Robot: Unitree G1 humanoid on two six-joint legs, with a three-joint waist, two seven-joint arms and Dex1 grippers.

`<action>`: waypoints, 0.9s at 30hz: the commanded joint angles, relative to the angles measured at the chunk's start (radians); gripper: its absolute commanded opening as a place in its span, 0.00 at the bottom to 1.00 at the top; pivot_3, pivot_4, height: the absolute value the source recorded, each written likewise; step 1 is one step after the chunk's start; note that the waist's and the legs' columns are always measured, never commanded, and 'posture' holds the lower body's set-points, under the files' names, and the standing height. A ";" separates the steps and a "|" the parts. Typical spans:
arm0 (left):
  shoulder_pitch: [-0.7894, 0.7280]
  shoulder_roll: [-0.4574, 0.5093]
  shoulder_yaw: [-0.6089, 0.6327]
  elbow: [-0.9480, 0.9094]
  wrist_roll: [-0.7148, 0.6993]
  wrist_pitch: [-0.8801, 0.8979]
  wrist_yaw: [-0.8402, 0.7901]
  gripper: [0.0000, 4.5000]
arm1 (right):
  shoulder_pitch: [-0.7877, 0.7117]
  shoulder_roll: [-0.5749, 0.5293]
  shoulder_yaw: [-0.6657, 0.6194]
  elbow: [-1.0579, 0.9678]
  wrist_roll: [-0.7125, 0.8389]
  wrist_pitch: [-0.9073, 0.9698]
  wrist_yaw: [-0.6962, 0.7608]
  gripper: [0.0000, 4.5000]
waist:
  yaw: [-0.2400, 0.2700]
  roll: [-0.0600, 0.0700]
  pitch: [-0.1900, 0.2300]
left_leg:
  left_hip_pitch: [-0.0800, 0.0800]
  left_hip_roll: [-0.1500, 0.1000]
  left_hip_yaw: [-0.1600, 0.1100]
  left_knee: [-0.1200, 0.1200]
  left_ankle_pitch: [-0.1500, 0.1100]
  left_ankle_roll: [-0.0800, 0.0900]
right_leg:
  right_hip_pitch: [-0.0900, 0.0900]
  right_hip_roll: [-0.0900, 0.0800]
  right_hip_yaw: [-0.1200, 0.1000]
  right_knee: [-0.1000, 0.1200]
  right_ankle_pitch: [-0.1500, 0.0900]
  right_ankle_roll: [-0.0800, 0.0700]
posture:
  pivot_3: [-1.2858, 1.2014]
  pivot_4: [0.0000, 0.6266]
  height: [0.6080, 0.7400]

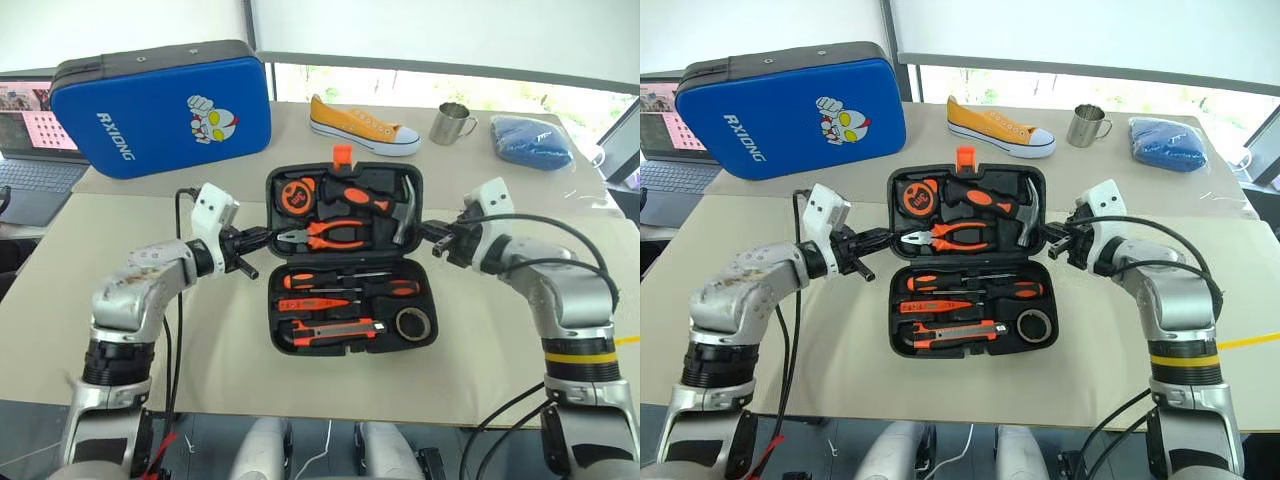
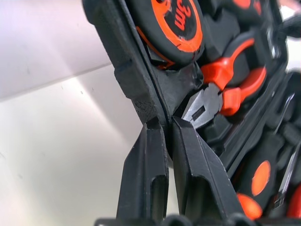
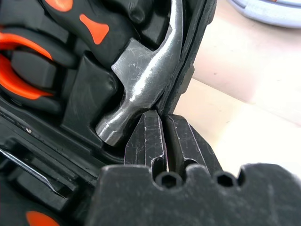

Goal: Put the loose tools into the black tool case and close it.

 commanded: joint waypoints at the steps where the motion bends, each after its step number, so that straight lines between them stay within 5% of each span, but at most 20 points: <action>1: 0.054 -0.034 -0.077 -0.033 0.073 -0.246 -0.034 0.02 | 0.095 0.030 0.032 -0.096 -0.054 -0.184 -0.019 0.00 | 0.002 0.000 0.000 | 0.000 0.000 0.000 0.000 0.000 0.000 | 0.000 0.000 0.000 0.000 0.000 0.000 | 0.52 0.24 0.99; 15: 0.236 -0.074 -0.081 0.019 0.316 -0.722 0.108 0.02 | 0.393 0.035 0.042 -0.013 -0.277 -0.761 -0.098 0.00 | 0.008 0.002 -0.003 | 0.013 0.001 0.002 -0.002 -0.001 0.002 | 0.012 0.000 0.001 -0.003 0.000 0.000 | 0.52 0.24 0.99; 20: 0.280 -0.077 -0.074 0.034 0.336 -0.758 0.134 0.02 | 0.455 0.029 0.037 0.033 -0.295 -0.884 -0.099 0.00 | 0.008 0.002 -0.003 | 0.032 0.001 0.002 -0.008 -0.001 0.002 | 0.030 0.000 0.000 -0.010 -0.001 0.000 | 0.52 0.24 0.99; 23: 0.305 -0.072 -0.065 0.030 0.337 -0.762 0.146 0.00 | 0.501 0.017 0.030 -0.010 -0.275 -0.905 -0.082 0.21 | 0.008 0.002 -0.005 | 0.038 0.002 0.002 -0.012 -0.001 0.002 | 0.037 0.001 0.000 -0.016 -0.001 0.000 | 0.52 0.24 0.99; 27: 0.352 -0.056 -0.027 -0.002 0.314 -0.730 0.158 0.29 | 0.606 -0.031 -0.007 -0.131 -0.243 -0.908 -0.050 0.50 | 0.000 0.005 -0.007 | 0.037 0.002 0.002 -0.014 -0.002 0.002 | 0.037 0.001 0.001 -0.016 -0.001 0.000 | 0.52 0.24 0.99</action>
